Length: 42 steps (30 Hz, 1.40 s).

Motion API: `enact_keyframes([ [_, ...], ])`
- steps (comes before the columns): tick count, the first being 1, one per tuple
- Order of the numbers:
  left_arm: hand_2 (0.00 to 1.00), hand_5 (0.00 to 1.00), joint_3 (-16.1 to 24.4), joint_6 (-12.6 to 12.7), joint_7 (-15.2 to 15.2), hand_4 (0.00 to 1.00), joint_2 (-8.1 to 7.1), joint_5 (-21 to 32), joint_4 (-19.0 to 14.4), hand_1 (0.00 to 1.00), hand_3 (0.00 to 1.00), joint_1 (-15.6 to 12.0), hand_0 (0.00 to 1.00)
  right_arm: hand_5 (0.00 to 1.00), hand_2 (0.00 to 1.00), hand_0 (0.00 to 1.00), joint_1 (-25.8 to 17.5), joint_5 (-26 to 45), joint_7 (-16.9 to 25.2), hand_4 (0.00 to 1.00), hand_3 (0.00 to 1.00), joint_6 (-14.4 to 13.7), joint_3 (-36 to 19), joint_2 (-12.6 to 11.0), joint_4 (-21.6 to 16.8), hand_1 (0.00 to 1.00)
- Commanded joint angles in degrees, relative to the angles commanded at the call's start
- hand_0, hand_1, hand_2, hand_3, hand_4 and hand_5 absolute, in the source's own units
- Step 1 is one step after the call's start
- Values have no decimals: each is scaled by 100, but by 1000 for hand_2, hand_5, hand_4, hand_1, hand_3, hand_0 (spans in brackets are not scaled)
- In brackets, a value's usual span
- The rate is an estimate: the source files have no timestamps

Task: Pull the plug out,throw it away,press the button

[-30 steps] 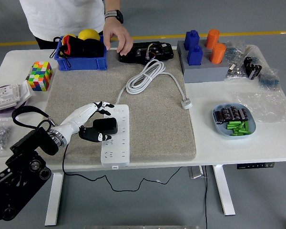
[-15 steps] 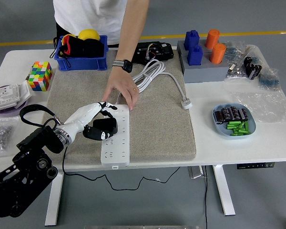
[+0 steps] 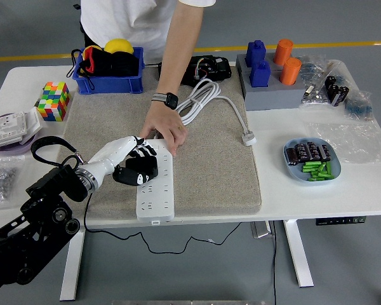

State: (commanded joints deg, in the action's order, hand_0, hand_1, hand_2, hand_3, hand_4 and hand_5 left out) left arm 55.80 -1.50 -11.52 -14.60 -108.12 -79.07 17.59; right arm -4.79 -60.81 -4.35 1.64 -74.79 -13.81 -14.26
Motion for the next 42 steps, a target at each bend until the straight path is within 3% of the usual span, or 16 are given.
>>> enact_keyframes([
  [6,442,2,3,46,20,614,-9,42,2,375,580,21,468,597,661,728,11,-7,4,743,639,-5,-23,0,4,678],
  [17,427,2,66,287,347,591,-64,71,-147,362,576,18,477,596,660,728,16,-6,8,743,637,-7,-5,1,5,678],
  [22,422,2,58,376,525,592,-87,361,-174,356,575,59,482,597,661,728,26,-3,7,743,638,-5,-2,3,4,676],
  [27,426,2,291,521,661,598,-66,425,148,359,576,156,492,596,660,728,35,3,4,743,638,3,16,7,0,678],
  [32,426,2,649,641,700,598,-49,-43,739,359,576,321,492,596,660,728,21,14,2,743,638,5,34,8,9,678],
  [33,426,2,703,641,700,599,-48,-76,851,359,576,351,533,597,660,728,21,15,2,743,638,4,35,6,11,677],
  [38,426,2,750,647,743,599,-51,-149,1341,359,576,461,533,597,660,728,26,10,3,743,638,6,13,5,11,677],
  [39,479,2,744,661,758,599,-45,-161,1401,449,595,468,604,596,660,728,27,8,3,743,638,6,3,8,11,677],
  [42,479,2,716,648,782,599,-21,-154,1548,449,595,483,604,596,660,728,28,6,2,743,638,9,-2,15,9,677],
])
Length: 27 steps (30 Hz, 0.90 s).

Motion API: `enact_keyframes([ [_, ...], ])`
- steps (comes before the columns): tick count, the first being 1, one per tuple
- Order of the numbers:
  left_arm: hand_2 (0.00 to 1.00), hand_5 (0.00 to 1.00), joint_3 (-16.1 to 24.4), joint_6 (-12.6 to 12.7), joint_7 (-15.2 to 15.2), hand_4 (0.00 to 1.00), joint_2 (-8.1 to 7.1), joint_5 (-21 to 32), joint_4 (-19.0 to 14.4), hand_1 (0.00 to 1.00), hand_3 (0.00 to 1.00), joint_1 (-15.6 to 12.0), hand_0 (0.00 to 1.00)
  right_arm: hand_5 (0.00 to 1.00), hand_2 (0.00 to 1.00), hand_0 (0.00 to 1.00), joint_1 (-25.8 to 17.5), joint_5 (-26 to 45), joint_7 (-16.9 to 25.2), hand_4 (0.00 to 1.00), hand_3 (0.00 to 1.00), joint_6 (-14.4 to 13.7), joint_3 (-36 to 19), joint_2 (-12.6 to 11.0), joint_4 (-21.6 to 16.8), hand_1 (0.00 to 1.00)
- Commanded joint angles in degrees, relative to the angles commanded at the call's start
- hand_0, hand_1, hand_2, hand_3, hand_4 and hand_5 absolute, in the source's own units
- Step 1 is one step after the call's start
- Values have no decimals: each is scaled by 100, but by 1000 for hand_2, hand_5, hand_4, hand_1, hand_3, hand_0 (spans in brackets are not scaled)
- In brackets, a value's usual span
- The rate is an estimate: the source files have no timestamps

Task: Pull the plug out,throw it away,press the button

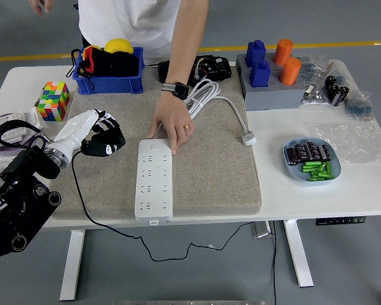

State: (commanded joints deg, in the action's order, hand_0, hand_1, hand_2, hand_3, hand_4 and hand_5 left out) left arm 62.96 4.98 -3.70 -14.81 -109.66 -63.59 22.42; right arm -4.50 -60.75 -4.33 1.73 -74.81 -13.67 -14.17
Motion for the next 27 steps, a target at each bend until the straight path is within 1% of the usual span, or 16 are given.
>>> enact_keyframes([
  [2,479,2,-36,-33,2,599,10,37,59,449,595,5,604,596,660,728,1,2,1,743,638,0,-1,1,1,677],
  [3,672,2,-67,-45,22,785,12,79,79,690,704,7,749,596,661,728,1,1,1,743,638,1,0,1,1,677],
  [8,672,2,-105,-21,53,785,36,170,91,690,704,-1,749,596,661,728,-4,-4,1,743,638,2,0,-1,0,677],
  [9,769,2,-111,-13,53,873,38,172,89,783,816,1,773,596,660,728,-6,-3,2,743,638,2,-1,-2,1,677],
  [14,769,2,-144,-29,18,873,33,153,94,783,816,36,773,596,660,728,-3,-31,-2,743,638,8,-58,-1,6,677],
  [15,818,2,-148,-32,11,903,30,142,82,854,850,38,828,596,660,728,0,-36,-1,743,638,9,-71,-2,4,677],
  [20,818,2,-133,-27,-4,903,12,111,-31,854,850,30,828,596,660,728,9,-35,-3,743,638,10,-65,-13,1,677],
  [21,808,2,-124,-22,-8,911,5,111,-74,838,840,20,822,597,660,728,10,-33,-3,743,637,10,-62,-15,0,677],
  [24,808,2,-129,-19,-49,911,-62,176,-431,838,840,-22,822,597,660,728,16,-27,-2,743,637,6,-37,-26,5,677],
  [26,808,2,-211,-85,-98,911,-122,280,-682,838,840,-21,822,597,660,728,17,-25,-1,743,637,5,-22,-34,7,677],
  [27,540,2,-249,-121,-125,696,-141,307,-784,545,778,-15,484,595,660,728,19,-23,-1,742,637,6,-14,-37,7,677],
])
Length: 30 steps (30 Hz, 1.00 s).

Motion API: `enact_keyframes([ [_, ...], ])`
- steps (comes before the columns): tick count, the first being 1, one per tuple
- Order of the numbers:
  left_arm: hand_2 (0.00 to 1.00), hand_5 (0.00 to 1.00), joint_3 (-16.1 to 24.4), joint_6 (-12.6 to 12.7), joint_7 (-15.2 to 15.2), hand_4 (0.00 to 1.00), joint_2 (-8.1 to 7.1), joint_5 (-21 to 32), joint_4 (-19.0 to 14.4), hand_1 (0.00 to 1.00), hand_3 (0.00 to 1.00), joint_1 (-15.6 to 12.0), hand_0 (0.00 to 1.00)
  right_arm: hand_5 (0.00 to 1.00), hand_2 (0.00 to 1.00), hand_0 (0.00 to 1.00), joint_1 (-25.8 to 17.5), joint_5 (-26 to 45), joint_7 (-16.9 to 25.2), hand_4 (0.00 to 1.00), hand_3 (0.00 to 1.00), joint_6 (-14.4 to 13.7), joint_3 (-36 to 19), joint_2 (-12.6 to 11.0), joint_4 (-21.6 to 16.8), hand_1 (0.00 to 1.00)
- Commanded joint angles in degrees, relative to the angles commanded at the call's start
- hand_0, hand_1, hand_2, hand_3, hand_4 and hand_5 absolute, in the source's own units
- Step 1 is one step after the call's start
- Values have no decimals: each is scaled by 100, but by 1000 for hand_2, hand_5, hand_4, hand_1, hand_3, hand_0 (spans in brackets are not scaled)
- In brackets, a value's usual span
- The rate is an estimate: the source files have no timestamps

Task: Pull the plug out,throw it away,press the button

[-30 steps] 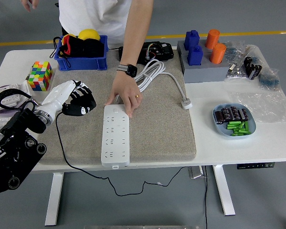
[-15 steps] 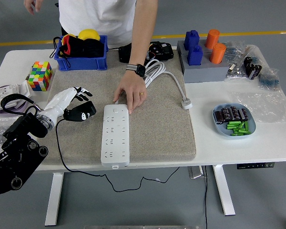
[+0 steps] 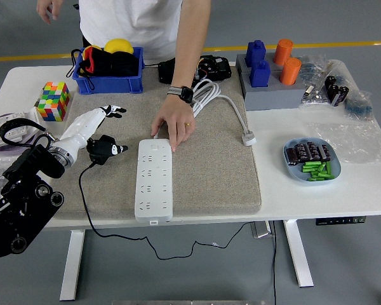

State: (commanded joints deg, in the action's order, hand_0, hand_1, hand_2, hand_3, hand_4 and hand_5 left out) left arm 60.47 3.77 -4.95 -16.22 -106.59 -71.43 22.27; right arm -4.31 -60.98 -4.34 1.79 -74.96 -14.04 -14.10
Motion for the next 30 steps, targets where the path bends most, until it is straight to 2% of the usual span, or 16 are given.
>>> enact_keyframes([
  [3,540,2,-216,-168,-168,696,-43,197,-277,545,778,61,484,595,660,728,5,7,2,742,637,-1,29,-15,-2,677],
  [5,540,2,-319,-208,-222,696,-38,291,-320,545,778,105,484,595,660,728,13,10,1,742,637,0,43,-21,-4,677],
  [6,267,2,-430,-205,-245,352,-10,345,-288,195,681,164,147,594,659,728,18,12,2,742,636,0,47,-23,-4,677],
  [11,267,2,-769,-164,-377,352,102,318,-13,195,681,385,147,594,659,728,17,20,3,742,636,2,50,-28,-6,677],
  [12,134,2,-820,-168,-424,167,119,315,33,52,647,425,42,594,659,728,13,20,3,741,636,2,47,-29,-6,675],
  [15,134,2,-925,-231,-632,167,171,214,164,52,647,540,42,594,659,728,-2,20,3,741,636,-1,40,-26,2,675],
  [17,134,2,-996,-399,-940,167,222,1,269,52,647,631,42,594,659,728,-14,20,2,741,636,0,39,-19,5,675],
  [19,126,2,-1042,-477,-1103,128,244,-105,319,32,645,672,31,594,659,728,-19,19,1,741,636,1,35,-14,6,677],
  [22,126,2,-1217,-616,-1365,128,256,-289,394,32,645,787,31,594,659,728,-27,16,0,741,636,3,25,-6,2,677],
  [24,134,2,-1347,-654,-1452,98,248,-384,431,23,641,873,27,593,659,728,-28,14,0,741,635,3,27,-6,3,677],
  [30,132,2,-1487,-689,-1525,100,244,-432,483,19,637,999,23,595,659,728,-22,13,3,741,635,0,7,-11,2,676],
])
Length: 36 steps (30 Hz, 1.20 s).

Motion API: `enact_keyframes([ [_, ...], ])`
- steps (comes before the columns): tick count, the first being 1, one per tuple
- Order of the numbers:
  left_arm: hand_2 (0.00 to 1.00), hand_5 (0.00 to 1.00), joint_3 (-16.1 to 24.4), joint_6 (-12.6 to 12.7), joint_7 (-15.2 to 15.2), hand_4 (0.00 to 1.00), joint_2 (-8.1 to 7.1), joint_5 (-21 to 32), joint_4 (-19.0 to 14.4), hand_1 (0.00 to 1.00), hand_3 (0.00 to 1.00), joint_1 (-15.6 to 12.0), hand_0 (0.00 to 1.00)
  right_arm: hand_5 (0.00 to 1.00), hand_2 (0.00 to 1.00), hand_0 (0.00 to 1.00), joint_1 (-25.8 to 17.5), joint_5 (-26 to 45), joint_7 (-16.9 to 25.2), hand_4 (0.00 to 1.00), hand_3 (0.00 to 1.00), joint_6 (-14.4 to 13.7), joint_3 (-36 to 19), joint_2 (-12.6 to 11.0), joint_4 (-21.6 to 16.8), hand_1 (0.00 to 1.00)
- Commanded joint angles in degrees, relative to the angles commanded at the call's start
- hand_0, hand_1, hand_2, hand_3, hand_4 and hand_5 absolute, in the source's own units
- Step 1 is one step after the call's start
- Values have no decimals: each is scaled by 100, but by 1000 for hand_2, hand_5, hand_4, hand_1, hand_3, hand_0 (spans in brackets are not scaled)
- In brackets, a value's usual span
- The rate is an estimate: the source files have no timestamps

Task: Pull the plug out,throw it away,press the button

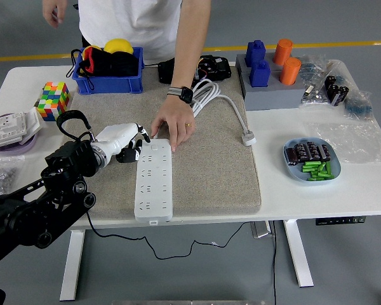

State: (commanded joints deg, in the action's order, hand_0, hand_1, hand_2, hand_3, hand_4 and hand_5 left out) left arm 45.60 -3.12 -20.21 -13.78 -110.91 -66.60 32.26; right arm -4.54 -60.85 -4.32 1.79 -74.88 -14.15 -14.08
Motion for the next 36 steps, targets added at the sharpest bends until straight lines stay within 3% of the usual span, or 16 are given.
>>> enact_keyframes([
  [29,129,2,-272,30,76,95,101,202,244,19,631,57,21,592,659,728,17,-3,6,740,635,-7,-13,12,-2,676],
  [36,130,2,-323,31,71,97,124,251,173,19,633,63,21,593,659,728,13,-5,6,740,635,-6,-9,12,-4,676],
])
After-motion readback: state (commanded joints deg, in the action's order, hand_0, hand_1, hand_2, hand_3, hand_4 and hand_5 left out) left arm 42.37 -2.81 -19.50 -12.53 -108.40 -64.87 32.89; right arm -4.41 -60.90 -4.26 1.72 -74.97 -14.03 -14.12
